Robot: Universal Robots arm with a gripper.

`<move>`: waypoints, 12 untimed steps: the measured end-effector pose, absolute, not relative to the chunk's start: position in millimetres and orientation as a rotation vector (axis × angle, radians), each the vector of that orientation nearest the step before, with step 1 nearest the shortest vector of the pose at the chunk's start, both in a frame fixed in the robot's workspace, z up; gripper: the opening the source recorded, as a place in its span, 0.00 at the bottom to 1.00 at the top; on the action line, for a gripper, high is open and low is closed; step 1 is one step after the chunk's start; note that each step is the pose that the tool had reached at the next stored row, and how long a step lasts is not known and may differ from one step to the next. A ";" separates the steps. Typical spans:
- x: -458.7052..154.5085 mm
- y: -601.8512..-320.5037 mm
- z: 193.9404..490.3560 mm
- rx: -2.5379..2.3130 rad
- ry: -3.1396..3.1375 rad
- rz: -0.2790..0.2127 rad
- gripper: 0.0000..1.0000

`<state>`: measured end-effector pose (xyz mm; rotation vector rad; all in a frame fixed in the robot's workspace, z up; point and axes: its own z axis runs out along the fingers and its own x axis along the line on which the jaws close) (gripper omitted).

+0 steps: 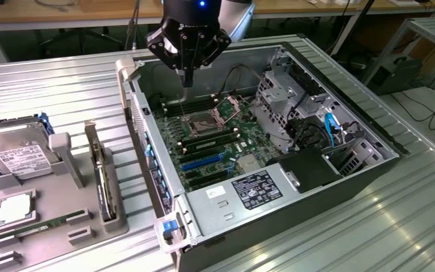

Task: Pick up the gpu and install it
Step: 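Reach for the gpu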

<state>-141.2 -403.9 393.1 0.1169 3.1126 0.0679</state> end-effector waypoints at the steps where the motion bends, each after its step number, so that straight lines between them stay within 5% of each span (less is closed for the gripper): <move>1: -141.9 -404.8 393.2 0.115 3.113 0.068 0.11; 12: -148.8 -416.8 392.7 0.043 3.115 0.099 0.11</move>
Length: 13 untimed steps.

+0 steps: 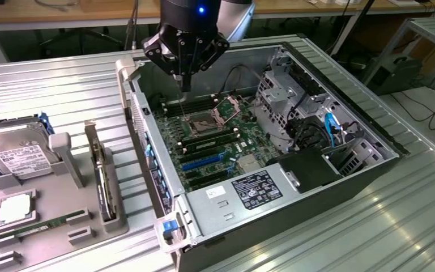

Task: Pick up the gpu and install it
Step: 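Reach for the gpu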

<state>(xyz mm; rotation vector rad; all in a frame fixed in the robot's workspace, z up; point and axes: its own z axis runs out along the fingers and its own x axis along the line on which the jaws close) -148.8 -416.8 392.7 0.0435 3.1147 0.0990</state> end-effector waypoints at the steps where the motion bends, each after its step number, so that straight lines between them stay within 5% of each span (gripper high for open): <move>1: -149.3 -416.9 392.6 0.030 3.115 0.101 0.11; 13: -159.9 -424.3 391.8 -0.079 3.116 0.129 0.11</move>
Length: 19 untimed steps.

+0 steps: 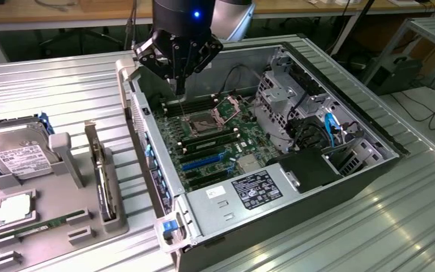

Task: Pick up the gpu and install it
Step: 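Reach for the gpu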

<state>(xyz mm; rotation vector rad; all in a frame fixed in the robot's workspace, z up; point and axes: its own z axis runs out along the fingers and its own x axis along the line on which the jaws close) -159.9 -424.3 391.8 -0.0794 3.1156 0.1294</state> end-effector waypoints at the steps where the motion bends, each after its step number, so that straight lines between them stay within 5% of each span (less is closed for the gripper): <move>1: -160.8 -425.0 391.8 -0.086 3.115 0.131 0.11; 19: -180.9 -439.6 391.3 -0.239 3.111 0.143 0.11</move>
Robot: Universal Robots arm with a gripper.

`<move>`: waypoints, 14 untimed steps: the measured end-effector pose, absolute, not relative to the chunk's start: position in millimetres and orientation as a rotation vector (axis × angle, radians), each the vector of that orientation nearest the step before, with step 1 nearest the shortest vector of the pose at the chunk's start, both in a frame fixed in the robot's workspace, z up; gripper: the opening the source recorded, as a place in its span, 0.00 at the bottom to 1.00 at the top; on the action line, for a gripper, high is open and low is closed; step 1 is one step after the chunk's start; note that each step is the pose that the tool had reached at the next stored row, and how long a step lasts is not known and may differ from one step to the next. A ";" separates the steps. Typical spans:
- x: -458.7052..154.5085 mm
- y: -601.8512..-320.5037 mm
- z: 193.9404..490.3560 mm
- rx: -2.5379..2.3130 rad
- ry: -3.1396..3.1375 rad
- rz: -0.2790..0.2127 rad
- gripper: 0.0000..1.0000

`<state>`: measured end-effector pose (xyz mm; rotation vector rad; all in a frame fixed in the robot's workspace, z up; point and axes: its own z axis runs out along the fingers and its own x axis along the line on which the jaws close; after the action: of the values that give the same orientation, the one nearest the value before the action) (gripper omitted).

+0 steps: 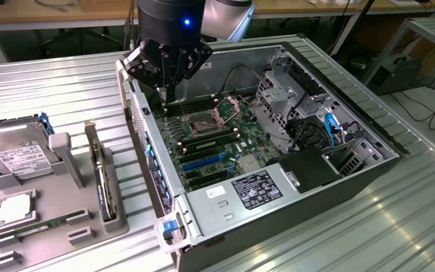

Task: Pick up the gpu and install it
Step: 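Reach for the gpu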

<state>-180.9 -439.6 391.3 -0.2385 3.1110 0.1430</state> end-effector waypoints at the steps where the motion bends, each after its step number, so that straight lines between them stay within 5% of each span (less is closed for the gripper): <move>1: -181.9 -440.4 391.3 -0.246 3.111 0.143 0.11; 14: -197.1 -452.1 390.9 -0.362 3.102 0.149 0.11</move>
<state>-197.1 -452.1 390.9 -0.3622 3.1021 0.1494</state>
